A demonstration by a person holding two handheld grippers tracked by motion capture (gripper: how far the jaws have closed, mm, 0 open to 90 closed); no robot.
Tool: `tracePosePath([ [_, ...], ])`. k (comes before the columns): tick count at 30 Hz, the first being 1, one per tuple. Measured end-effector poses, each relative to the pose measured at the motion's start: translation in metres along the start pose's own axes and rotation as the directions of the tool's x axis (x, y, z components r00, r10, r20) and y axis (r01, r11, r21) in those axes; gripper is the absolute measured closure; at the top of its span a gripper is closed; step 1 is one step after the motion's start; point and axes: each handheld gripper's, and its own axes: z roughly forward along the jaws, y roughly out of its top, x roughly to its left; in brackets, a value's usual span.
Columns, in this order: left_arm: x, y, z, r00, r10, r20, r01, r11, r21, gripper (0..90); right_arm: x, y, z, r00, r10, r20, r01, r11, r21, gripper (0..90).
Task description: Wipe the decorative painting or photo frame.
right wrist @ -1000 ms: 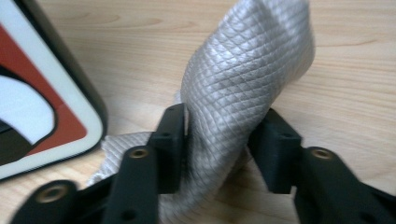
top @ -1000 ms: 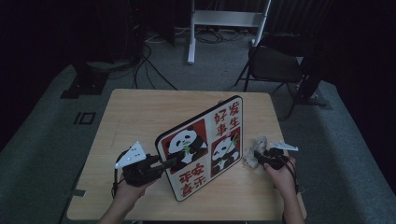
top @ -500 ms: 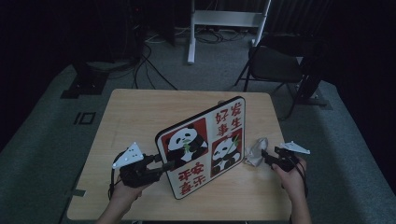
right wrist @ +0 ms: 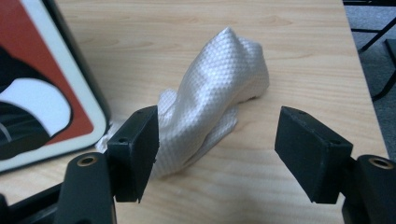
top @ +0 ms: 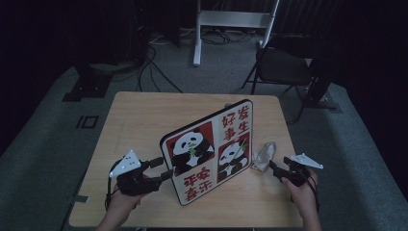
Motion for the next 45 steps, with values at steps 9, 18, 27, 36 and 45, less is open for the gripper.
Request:
tracePosePath([
  [9, 0.017, -0.022, -0.007, 0.9960, -0.054, -0.071, 0.055, 0.9983, 0.019, 29.6, 0.006, -0.012, -0.007, 0.9999, -0.011, -0.012, 0.011, 1.000, 0.016, 28.6],
  [18, 0.039, -0.048, -0.012, 0.9800, -0.098, -0.173, 0.110, 0.9922, 0.059, 26.4, 0.005, -0.024, -0.011, 0.9999, -0.011, 0.002, 0.011, 0.999, 0.039, 28.0],
  [27, 0.071, -0.075, -0.019, 0.9257, -0.139, -0.352, 0.188, 0.9762, 0.108, 20.7, 0.005, -0.032, -0.013, 0.9998, -0.011, 0.018, 0.010, 0.998, 0.061, 27.4],
  [36, 0.096, -0.088, -0.029, 0.8573, -0.151, -0.492, 0.246, 0.9603, 0.133, 18.5, 0.001, -0.039, -0.017, 0.9993, 0.008, 0.036, -0.011, 0.997, 0.078, 27.1],
  [45, 0.120, -0.105, -0.044, 0.7656, -0.175, -0.619, 0.321, 0.9376, 0.132, 16.8, -0.001, -0.042, -0.017, 0.9973, 0.019, 0.071, -0.025, 0.996, 0.085, 26.3],
])
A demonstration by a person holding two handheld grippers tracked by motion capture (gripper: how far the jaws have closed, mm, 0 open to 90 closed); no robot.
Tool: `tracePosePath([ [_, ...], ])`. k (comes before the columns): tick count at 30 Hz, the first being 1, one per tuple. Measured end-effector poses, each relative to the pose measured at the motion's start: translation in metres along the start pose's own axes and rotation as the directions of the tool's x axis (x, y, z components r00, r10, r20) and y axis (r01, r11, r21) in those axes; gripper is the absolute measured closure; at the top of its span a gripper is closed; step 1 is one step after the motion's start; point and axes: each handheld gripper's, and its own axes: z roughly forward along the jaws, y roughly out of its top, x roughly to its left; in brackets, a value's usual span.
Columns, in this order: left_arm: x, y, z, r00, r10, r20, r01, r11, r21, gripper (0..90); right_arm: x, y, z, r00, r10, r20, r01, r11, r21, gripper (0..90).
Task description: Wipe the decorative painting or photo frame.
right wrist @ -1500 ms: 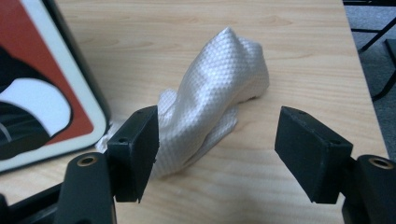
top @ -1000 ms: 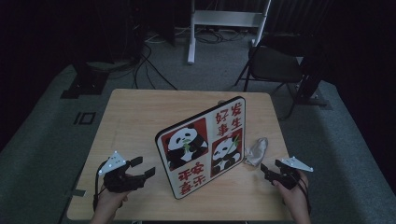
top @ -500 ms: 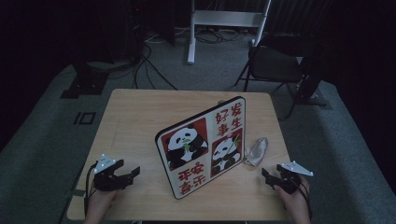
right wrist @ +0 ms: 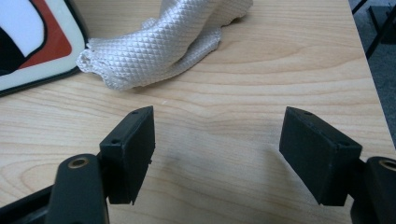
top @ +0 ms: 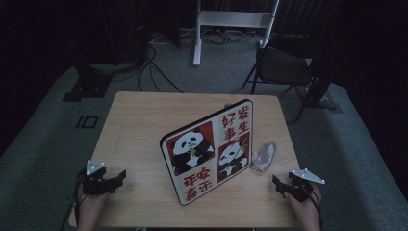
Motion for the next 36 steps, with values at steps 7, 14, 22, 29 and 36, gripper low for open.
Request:
tracePosePath([
  [7, 0.009, -0.003, 0.003, 0.9965, 0.026, -0.079, -0.023, 0.9991, 0.035, 16.1, 0.002, 0.000, 0.001, 0.9997, -0.009, 0.022, 0.009, 1.000, 0.006, 25.4],
  [14, 0.015, -0.006, 0.006, 0.9878, 0.020, -0.154, -0.010, 0.9979, 0.064, 13.6, 0.006, 0.001, 0.004, 0.9984, -0.035, 0.044, 0.033, 0.999, 0.042, 22.6],
  [22, 0.016, -0.010, 0.014, 0.9870, 0.021, -0.159, -0.004, 0.9945, 0.105, 9.0, 0.011, 0.001, 0.007, 0.9963, -0.056, 0.066, 0.051, 0.995, 0.081, 18.1],
  [29, 0.015, -0.015, 0.016, 0.9836, 0.003, -0.180, 0.010, 0.9974, 0.072, 5.2, 0.012, 0.001, 0.007, 0.9951, -0.032, 0.093, 0.024, 0.996, 0.081, 16.6],
  [36, 0.016, -0.015, 0.016, 0.9836, -0.014, -0.180, 0.028, 0.9966, 0.078, 3.5, 0.014, 0.001, 0.008, 0.9920, -0.005, 0.126, -0.005, 0.997, 0.078, 16.6],
])
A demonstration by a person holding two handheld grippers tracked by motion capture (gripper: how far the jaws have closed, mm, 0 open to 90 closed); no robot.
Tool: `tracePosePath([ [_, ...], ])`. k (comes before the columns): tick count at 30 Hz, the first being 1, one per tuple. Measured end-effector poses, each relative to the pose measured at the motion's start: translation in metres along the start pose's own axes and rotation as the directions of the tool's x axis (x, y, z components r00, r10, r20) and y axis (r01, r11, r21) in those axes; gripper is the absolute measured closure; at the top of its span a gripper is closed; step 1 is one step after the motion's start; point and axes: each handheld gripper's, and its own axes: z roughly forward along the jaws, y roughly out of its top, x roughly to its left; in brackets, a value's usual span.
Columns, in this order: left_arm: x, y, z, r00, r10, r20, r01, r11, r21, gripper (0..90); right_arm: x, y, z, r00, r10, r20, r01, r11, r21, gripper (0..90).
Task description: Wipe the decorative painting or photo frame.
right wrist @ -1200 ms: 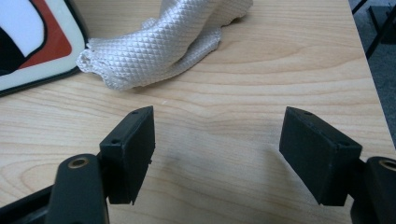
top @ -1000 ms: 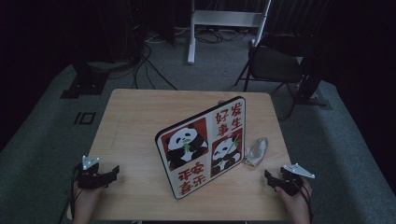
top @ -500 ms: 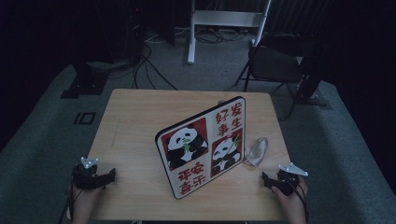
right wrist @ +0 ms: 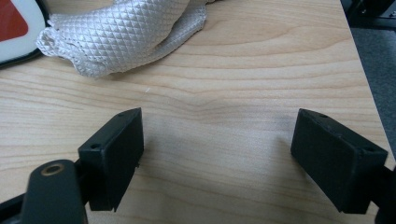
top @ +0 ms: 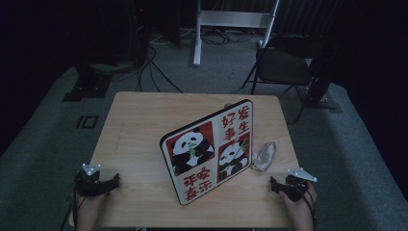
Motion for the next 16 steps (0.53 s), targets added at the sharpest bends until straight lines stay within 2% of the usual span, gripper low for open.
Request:
tracePosePath([
  [16, 0.0001, -0.0001, 0.0001, 1.0000, -0.001, 0.001, 0.001, 1.0000, -0.001, 3.4, 0.0006, 0.0001, 0.0003, 0.9999, 0.005, 0.011, -0.005, 1.000, 0.001, 16.0],
])
